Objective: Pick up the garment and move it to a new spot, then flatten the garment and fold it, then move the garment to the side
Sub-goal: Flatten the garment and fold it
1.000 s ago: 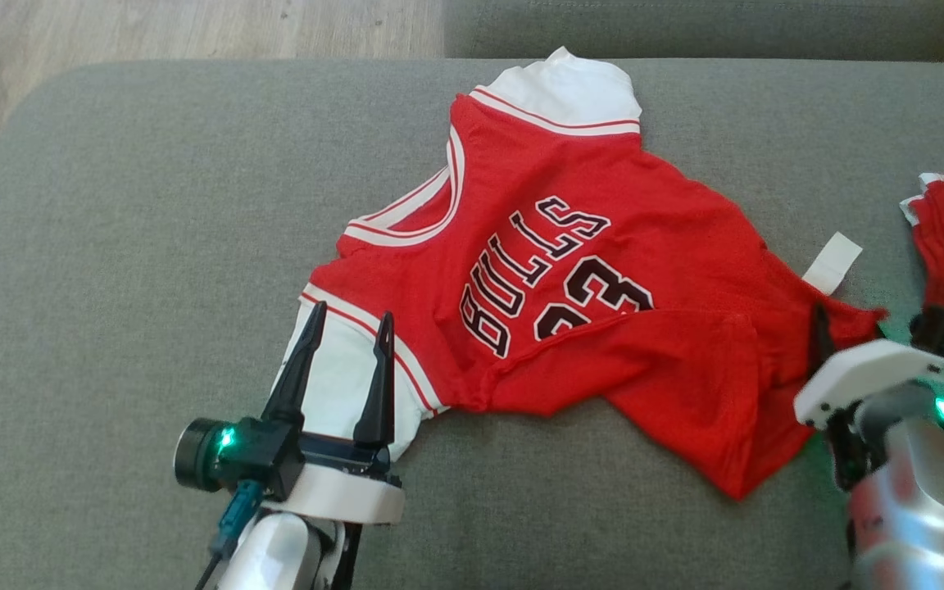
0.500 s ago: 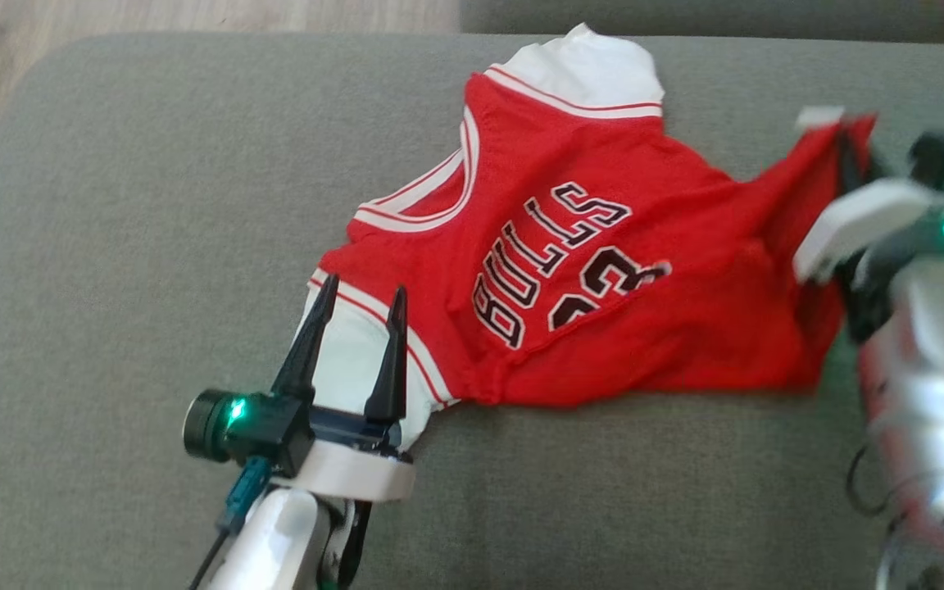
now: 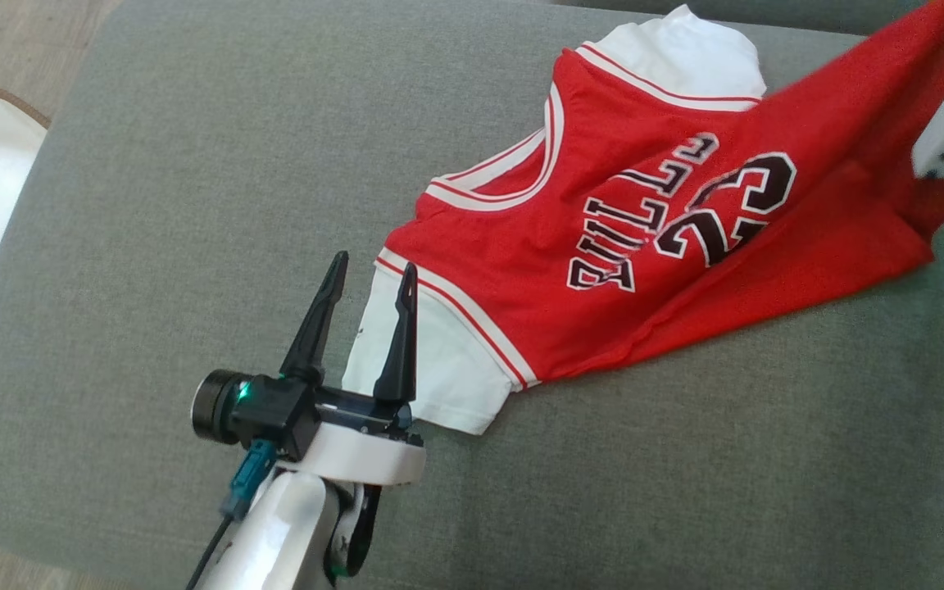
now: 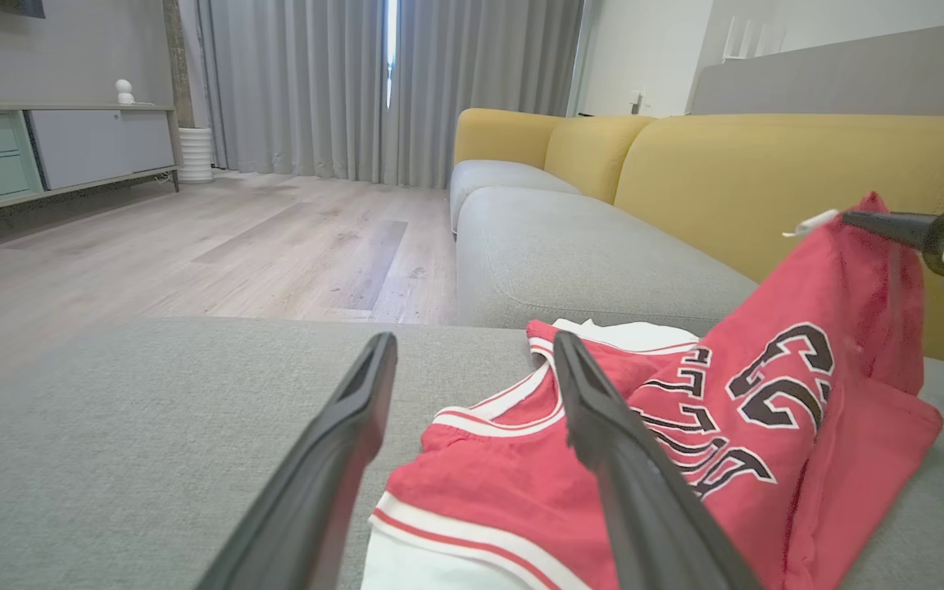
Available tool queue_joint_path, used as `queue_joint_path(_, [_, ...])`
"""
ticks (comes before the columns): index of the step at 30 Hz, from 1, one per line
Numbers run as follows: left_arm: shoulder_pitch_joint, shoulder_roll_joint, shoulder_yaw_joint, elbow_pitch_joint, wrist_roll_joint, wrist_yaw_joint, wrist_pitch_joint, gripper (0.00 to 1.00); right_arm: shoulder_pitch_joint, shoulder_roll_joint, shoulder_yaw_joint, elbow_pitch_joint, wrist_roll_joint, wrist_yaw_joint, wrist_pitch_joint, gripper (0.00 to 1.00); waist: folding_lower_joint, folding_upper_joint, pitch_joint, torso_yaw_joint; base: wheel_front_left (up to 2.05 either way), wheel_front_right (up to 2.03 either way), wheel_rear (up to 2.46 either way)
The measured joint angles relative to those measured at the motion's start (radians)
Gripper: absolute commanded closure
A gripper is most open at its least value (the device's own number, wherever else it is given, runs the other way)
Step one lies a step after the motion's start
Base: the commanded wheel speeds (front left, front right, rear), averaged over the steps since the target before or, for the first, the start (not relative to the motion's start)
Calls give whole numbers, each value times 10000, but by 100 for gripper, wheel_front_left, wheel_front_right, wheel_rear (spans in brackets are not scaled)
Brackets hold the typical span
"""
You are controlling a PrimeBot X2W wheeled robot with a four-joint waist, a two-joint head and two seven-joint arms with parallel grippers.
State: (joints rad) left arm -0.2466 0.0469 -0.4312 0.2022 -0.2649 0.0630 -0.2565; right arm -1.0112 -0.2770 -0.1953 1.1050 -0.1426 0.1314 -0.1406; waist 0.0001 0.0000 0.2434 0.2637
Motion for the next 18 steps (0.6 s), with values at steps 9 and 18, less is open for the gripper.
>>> queue_joint_path(9, [13,2,163,29,36,90,0,0,228,171,226,922,-171,0,-564,0,-2,0,-300,-173,0,0,0])
queue_joint_path(18, [291,0,708,84,205,73,0,0,1961,1574,1177,-930,1045,0,-1078,0,-2,0,-931,-879,0,0,0])
